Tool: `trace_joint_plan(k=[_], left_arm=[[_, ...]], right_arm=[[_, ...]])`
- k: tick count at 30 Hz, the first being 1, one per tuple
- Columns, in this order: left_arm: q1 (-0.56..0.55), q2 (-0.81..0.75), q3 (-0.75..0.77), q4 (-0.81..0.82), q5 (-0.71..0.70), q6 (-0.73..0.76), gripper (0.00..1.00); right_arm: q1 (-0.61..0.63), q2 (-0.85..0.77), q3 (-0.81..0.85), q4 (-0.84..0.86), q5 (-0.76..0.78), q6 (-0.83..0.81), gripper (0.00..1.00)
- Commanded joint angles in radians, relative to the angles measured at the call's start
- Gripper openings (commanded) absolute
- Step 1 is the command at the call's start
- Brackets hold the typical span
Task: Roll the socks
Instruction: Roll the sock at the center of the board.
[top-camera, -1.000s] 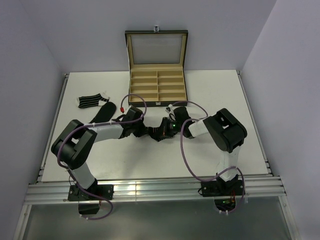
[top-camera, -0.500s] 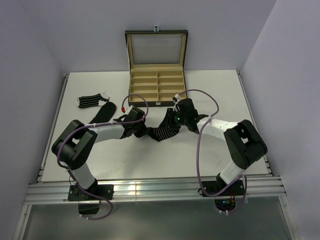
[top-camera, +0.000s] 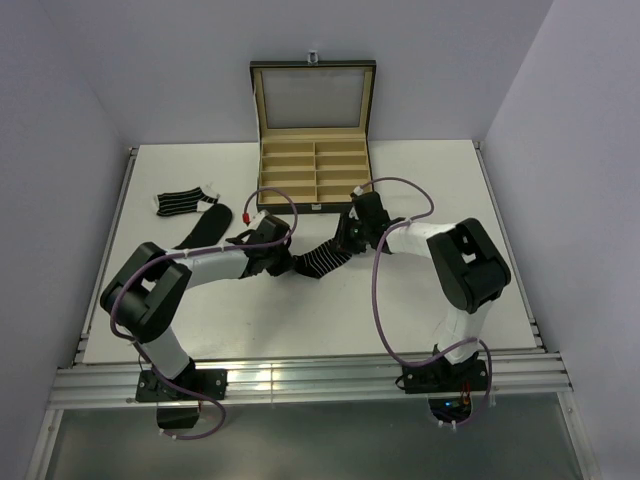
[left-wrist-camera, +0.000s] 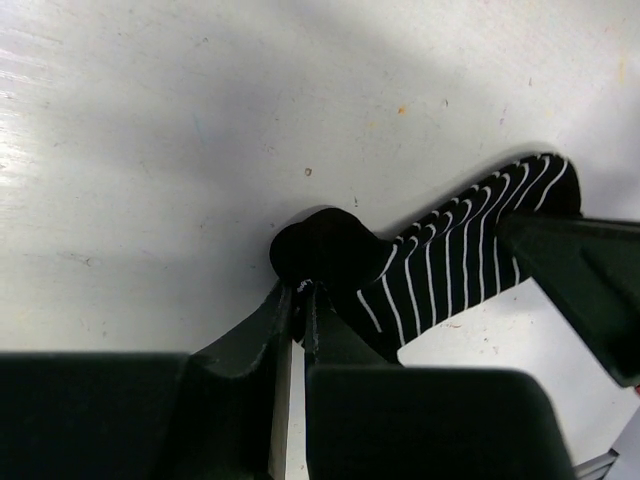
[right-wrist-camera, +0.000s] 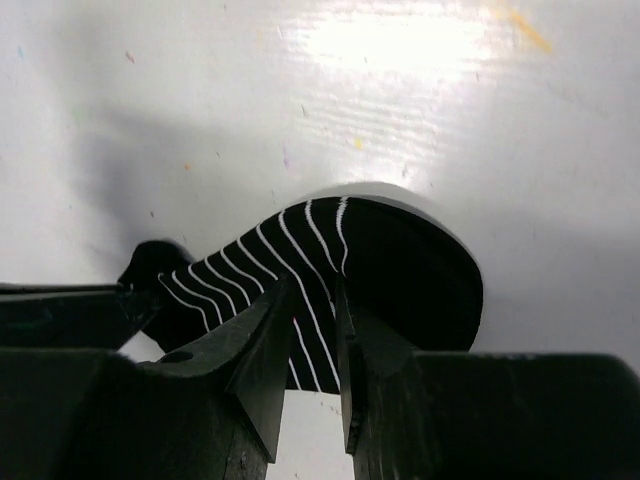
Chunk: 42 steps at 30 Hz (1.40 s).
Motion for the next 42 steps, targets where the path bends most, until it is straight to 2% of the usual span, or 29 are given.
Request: trace_joint_plan(k=[1, 6, 9, 12, 16, 18, 23, 26, 32, 42], left_arm=[[-0.013, -0.037, -0.006, -0.066, -0.044, 0.052, 0.01], [-0.029, -0.014, 0.017, -0.088, -0.070, 0.048, 0.02], [-0.033, 0.008, 0.040, -0.114, -0.075, 0.030, 0.02], [-0.035, 0.024, 0.056, -0.128, -0.075, 0.016, 0.02], [-0.035, 0.029, 0.062, -0.141, -0.078, 0.011, 0.02], [-0.035, 0.028, 0.065, -0.146, -0.082, 0.010, 0.02], [-0.035, 0.024, 0.068, -0.152, -0.081, 0.005, 0.02], [-0.035, 0.031, 0.071, -0.152, -0.075, 0.005, 0.02], [-0.035, 0.034, 0.076, -0.154, -0.072, 0.003, 0.02], [-0.035, 0.035, 0.079, -0.157, -0.069, 0.003, 0.02]], right_arm=[[-0.017, 0.049, 0.050, -0.066, 0.090, -0.059, 0.31], [-0.007, -0.010, 0.051, -0.049, 0.063, -0.119, 0.32], [0.023, -0.107, 0.014, -0.034, 0.092, -0.162, 0.34], [0.097, -0.207, -0.037, -0.027, 0.174, -0.216, 0.34], [0.264, -0.282, -0.104, 0.058, 0.291, -0.291, 0.35], [0.307, -0.303, -0.141, 0.112, 0.311, -0.309, 0.35], [0.404, -0.308, -0.166, 0.186, 0.295, -0.328, 0.34], [0.424, -0.288, -0.154, 0.194, 0.275, -0.328, 0.28], [0.428, -0.233, -0.126, 0.169, 0.224, -0.332, 0.24], [0.427, -0.170, -0.103, 0.134, 0.259, -0.319, 0.23]])
